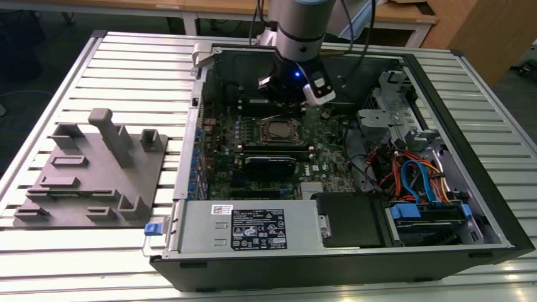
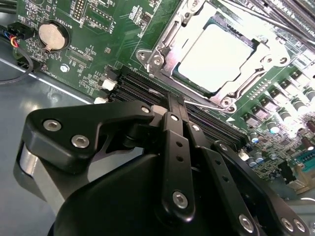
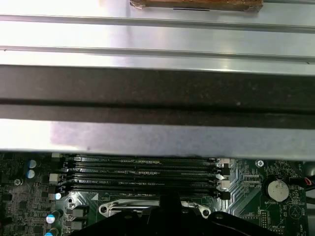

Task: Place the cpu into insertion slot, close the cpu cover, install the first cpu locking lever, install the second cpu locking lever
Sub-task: 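Install the first cpu locking lever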

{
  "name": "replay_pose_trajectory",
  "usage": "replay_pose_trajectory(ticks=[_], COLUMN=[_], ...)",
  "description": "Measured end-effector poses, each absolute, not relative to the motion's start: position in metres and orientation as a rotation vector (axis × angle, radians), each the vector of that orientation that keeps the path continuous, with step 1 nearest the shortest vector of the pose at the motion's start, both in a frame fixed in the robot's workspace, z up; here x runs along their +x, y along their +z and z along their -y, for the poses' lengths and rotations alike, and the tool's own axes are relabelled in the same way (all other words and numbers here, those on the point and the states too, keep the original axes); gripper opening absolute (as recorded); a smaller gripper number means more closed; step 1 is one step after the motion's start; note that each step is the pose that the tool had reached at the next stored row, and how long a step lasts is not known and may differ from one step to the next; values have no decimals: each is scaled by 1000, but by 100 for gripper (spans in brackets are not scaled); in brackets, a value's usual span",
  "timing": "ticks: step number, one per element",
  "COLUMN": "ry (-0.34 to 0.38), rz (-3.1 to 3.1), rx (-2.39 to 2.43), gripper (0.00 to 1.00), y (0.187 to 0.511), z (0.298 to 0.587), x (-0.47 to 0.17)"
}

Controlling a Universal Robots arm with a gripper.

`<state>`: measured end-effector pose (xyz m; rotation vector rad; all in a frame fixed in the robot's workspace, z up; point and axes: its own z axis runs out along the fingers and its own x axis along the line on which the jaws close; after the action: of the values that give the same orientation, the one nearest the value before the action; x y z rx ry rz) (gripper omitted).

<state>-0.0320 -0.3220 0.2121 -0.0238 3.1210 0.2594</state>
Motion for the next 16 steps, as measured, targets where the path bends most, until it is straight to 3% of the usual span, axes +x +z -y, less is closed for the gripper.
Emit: replay_pose_trajectory(ticks=[16], ry=[258], rz=[-3121], rx=[-24], gripper=[11], y=[204], z=[322], x=[-28])
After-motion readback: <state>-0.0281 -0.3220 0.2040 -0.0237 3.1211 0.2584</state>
